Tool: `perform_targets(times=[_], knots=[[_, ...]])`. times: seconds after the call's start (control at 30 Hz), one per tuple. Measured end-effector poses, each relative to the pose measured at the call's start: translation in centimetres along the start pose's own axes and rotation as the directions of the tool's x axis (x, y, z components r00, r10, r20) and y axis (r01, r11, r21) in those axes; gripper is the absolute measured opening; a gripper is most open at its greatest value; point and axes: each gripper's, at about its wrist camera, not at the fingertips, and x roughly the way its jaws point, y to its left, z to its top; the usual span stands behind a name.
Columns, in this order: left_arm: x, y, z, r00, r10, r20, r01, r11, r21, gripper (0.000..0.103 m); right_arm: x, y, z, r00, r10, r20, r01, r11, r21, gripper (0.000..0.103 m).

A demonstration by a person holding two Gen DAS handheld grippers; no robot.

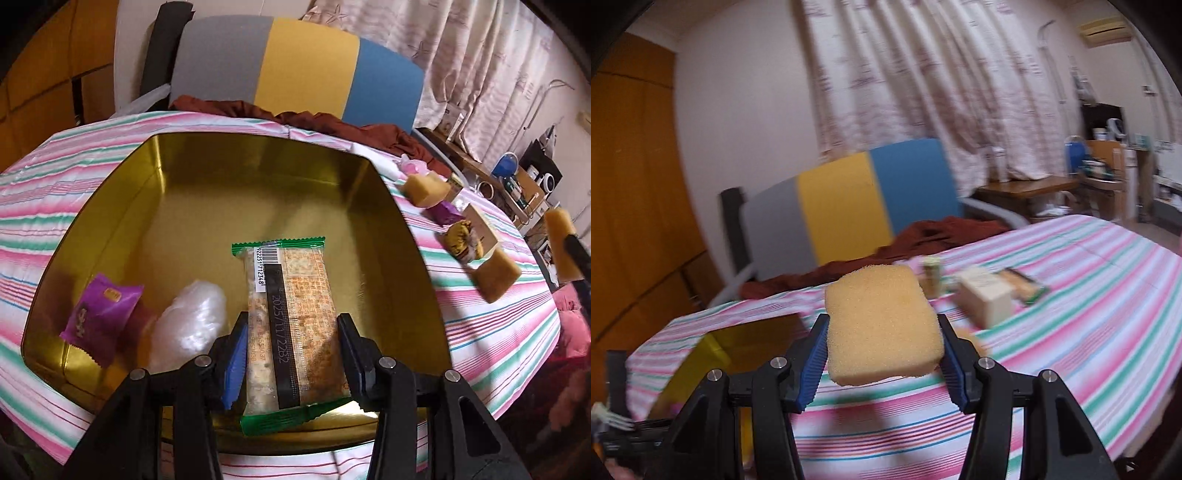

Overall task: Organize objects
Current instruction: 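Place the cracker packet in the tray with the left tool while the right tool drops the sponge there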

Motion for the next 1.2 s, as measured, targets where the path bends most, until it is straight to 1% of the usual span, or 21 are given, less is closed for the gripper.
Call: perform_targets(times=[0.1, 0.13, 0.17, 0.2, 0.23, 0.27, 0.33, 0.37, 0.4, 0.47, 0.53, 0.57, 0.63, 0.73, 0.8, 0.87, 0.97, 1.03, 1.1, 1.2], knots=[[-0.2, 0.5, -0.2, 1.0, 0.008, -0.004, -0.008, 1.0, -0.002, 0.047, 0.1, 2.6, -0.5, 0.997, 0.071, -0.029, -0.072, 0.997, -0.024, 0.056], [-0.6, 0.8, -0.4, 1.0, 0.011, 0.005, -0.01, 1.0, -0.012, 0.049, 0.1, 3.2, -0.7, 0.996, 0.086, -0.038, -0.088, 0.996, -0.03, 0.056], [-0.9, 0.9, -0.3, 1.0, 0.007, 0.013, -0.007, 1.0, -0.019, 0.056, 0.1, 3.7, -0.9, 0.994, 0.099, -0.046, -0.101, 0.994, -0.036, 0.056], [-1.2, 1.1, -0.4, 1.0, 0.002, 0.024, -0.001, 1.0, -0.028, 0.067, 0.2, 4.4, -1.2, 0.991, 0.118, -0.064, -0.121, 0.992, -0.043, 0.056], [-1.8, 1.4, -0.3, 0.999, 0.002, 0.042, -0.001, 0.999, -0.039, 0.072, 0.4, 4.9, -1.5, 0.988, 0.132, -0.082, -0.137, 0.99, -0.047, 0.056], [-2.5, 1.6, -0.3, 0.998, 0.007, 0.069, -0.004, 0.999, -0.052, 0.08, 0.6, 5.4, -1.7, 0.984, 0.148, -0.101, -0.154, 0.987, -0.051, 0.056], [-3.8, 2.0, -0.2, 0.992, 0.017, 0.122, -0.009, 0.997, -0.074, 0.085, 0.9, 6.3, -2.3, 0.978, 0.166, -0.13, -0.175, 0.983, -0.063, 0.056], [-4.6, 2.3, 0.0, 0.988, 0.035, 0.151, -0.022, 0.996, -0.088, 0.089, 1.1, 6.7, -2.5, 0.974, 0.175, -0.145, -0.186, 0.98, -0.068, 0.056], [-5.1, 2.6, 0.1, 0.983, 0.06, 0.174, -0.042, 0.994, -0.104, 0.094, 1.3, 7.4, -2.9, 0.968, 0.19, -0.166, -0.205, 0.976, -0.078, 0.056], [-6.2, 3.6, 0.3, 0.97, 0.119, 0.214, -0.088, 0.985, -0.151, 0.098, 1.7, 8.3, -3.5, 0.961, 0.194, -0.199, -0.217, 0.971, -0.102, 0.056], [-7.1, 4.6, 0.6, 0.956, 0.17, 0.241, -0.123, 0.972, -0.201, 0.1, 2.5, 9.5, -4.3, 0.949, 0.193, -0.25, -0.232, 0.963, -0.136, 0.056], [-7.4, 5.2, 0.6, 0.952, 0.185, 0.246, -0.131, 0.966, -0.221, 0.102, 2.8, 9.9, -4.7, 0.944, 0.19, -0.271, -0.236, 0.96, -0.149, 0.056], [-7.7, 6.1, 0.7, 0.949, 0.198, 0.246, -0.135, 0.958, -0.251, 0.102, 3.4, 10.9, -5.7, 0.933, 0.178, -0.314, -0.24, 0.956, -0.169, 0.056], [-7.7, 7.1, 0.5, 0.95, 0.214, 0.227, -0.14, 0.943, -0.301, 0.102, 4.3, 11.8, -6.4, 0.92, 0.165, -0.355, -0.241, 0.953, -0.182, 0.056], [-7.7, 7.7, 0.3, 0.952, 0.209, 0.223, -0.129, 0.935, -0.329, 0.102, 4.9, 12.4, -6.6, 0.914, 0.157, -0.375, -0.24, 0.953, -0.185, 0.057], [-8.0, 8.1, 0.0, 0.95, 0.216, 0.226, -0.129, 0.929, -0.346, 0.102, 5.3, 12.7, -6.7, 0.911, 0.148, -0.384, -0.234, 0.954, -0.189, 0.058], [-8.2, 8.1, -0.2, 0.948, 0.222, 0.226, -0.133, 0.927, -0.35, 0.102, 5.9, 13.4, -6.7, 0.91, 0.133, -0.392, -0.225, 0.954, -0.2, 0.059], [-8.2, 8.1, -0.2, 0.949, 0.222, 0.223, -0.135, 0.927, -0.349, 0.102, 6.0, 13.7, -6.8, 0.908, 0.12, -0.401, -0.22, 0.952, -0.213, 0.062], [-8.3, 8.0, -0.3, 0.948, 0.222, 0.226, -0.133, 0.927, -0.35, 0.102, 5.9, 14.1, -7.0, 0.908, 0.107, -0.406, -0.217, 0.947, -0.237, 0.067], [-8.2, 8.0, -0.3, 0.95, 0.222, 0.222, -0.133, 0.926, -0.354, 0.102, 5.6, 14.0, -7.1, 0.902, 0.116, -0.417, -0.232, 0.943, -0.238, 0.072]])
